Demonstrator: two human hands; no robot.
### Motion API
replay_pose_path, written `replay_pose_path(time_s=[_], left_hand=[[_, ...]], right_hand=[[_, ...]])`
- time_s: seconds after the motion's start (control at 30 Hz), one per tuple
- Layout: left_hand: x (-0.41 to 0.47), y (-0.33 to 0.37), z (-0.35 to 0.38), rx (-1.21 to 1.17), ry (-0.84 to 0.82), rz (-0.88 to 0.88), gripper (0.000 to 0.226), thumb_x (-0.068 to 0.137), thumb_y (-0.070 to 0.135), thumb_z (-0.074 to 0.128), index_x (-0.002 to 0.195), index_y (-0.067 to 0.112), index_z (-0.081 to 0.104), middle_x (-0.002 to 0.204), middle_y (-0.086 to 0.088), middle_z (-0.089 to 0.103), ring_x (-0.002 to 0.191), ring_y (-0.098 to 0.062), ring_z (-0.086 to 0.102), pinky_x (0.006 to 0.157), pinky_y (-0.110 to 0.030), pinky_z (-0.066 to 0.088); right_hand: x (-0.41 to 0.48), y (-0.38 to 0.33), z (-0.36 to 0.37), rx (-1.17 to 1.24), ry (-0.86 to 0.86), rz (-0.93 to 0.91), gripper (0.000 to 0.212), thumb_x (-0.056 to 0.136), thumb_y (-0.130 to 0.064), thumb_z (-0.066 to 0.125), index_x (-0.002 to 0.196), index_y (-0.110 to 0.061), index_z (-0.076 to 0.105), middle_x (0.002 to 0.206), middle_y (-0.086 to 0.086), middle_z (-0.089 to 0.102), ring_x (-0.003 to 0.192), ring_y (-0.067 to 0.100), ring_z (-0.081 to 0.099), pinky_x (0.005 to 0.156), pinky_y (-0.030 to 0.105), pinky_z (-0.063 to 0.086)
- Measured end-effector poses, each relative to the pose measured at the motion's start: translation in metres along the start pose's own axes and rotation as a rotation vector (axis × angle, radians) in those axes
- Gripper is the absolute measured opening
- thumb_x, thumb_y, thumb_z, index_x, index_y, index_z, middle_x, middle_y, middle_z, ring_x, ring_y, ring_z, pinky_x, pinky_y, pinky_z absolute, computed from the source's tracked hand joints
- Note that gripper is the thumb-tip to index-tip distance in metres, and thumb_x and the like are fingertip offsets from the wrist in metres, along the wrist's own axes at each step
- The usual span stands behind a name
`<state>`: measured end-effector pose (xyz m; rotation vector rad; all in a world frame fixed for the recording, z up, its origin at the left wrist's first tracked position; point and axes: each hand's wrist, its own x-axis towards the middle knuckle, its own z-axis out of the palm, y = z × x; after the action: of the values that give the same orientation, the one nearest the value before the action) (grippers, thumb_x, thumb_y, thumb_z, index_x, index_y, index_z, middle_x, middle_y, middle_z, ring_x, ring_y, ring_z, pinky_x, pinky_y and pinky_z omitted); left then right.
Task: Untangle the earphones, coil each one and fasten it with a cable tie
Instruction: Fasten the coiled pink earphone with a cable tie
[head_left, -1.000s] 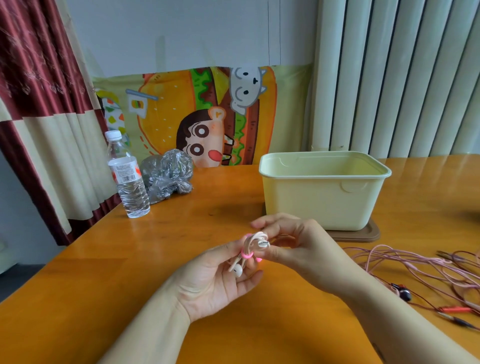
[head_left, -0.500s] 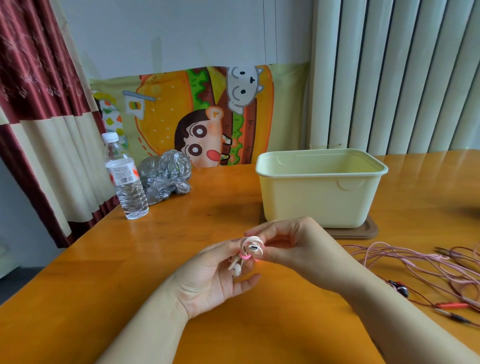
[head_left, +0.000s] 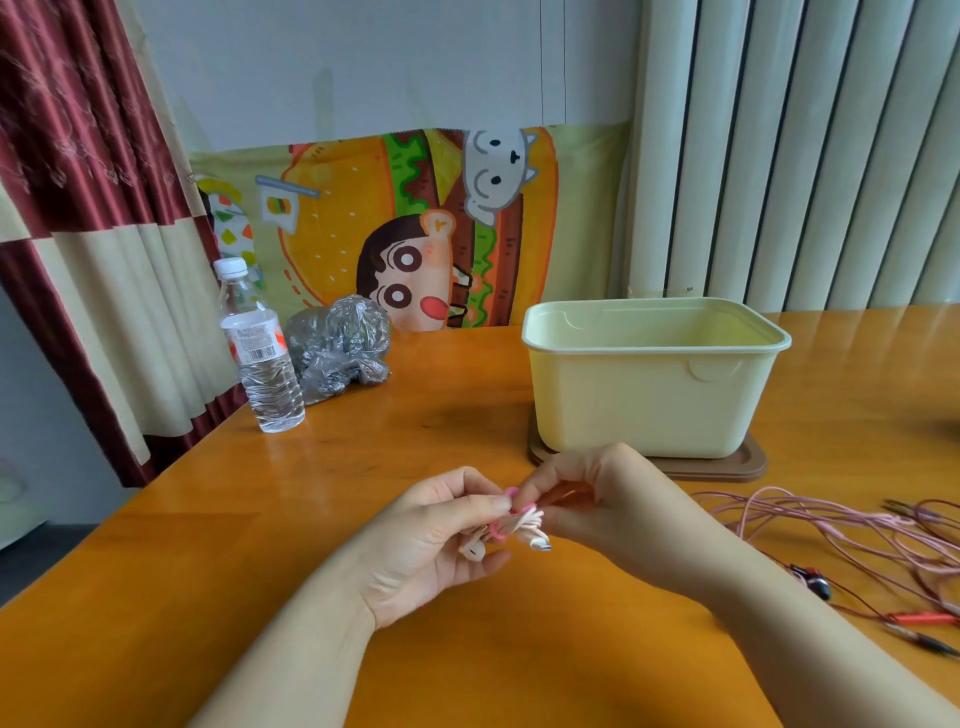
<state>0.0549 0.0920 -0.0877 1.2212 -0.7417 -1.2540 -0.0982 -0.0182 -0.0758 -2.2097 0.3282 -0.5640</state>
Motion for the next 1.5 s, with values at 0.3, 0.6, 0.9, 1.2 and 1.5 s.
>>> replay_pose_path(time_s=[0.3,0.6,0.9,1.2,1.5], left_hand=[[0.0,0.0,0.0,0.028,0.048,0.034,0.004,0.068,0.02,0.07,0.066,0.016,0.071,0.067,-0.005,0.061,0.055,-0.007,0.056,0.059,-0.027,0.054],[0.006,-0.009,0.008,0.52,0.199,0.371,0.023,0.097,0.023,0.048,0.09,0.027,0.069,0.076,0.003,0.066,0.076,-0.014,0.061,0.083,-0.037,0.05],[0.007,-0.012,0.013,0.37,0.153,0.446,0.019,0.085,0.021,0.063,0.104,0.022,0.066,0.092,0.004,0.072,0.089,-0.013,0.067,0.078,-0.026,0.052],[0.005,-0.009,0.023,-0.055,0.068,0.429,0.022,0.076,0.013,0.06,0.097,0.004,0.062,0.084,-0.011,0.068,0.081,-0.028,0.065,0.079,-0.041,0.048],[0.005,-0.006,0.024,-0.223,0.074,0.378,0.031,0.077,0.008,0.06,0.108,0.005,0.058,0.09,-0.011,0.064,0.087,-0.03,0.058,0.097,-0.057,0.039]], right_hand=[[0.0,0.002,0.004,0.057,0.072,0.007,0.009,0.08,-0.022,0.074,0.087,-0.017,0.075,0.086,-0.004,0.074,0.08,0.008,0.069,0.078,0.033,0.057],[0.003,0.004,0.005,0.305,0.202,0.13,0.004,0.081,-0.013,0.073,0.079,-0.011,0.073,0.072,0.006,0.073,0.066,0.011,0.066,0.066,0.022,0.052],[0.004,0.004,0.007,0.598,0.168,0.252,0.009,0.081,-0.008,0.069,0.073,-0.008,0.074,0.069,0.01,0.068,0.064,0.016,0.063,0.065,0.025,0.052],[0.006,0.0,0.011,0.772,0.21,0.24,0.016,0.08,0.002,0.064,0.066,-0.003,0.068,0.064,0.015,0.06,0.066,0.024,0.058,0.064,0.029,0.052],[0.008,0.002,0.017,0.791,0.28,0.204,0.01,0.081,0.003,0.063,0.074,0.0,0.069,0.066,0.015,0.059,0.056,0.015,0.056,0.058,0.024,0.051]])
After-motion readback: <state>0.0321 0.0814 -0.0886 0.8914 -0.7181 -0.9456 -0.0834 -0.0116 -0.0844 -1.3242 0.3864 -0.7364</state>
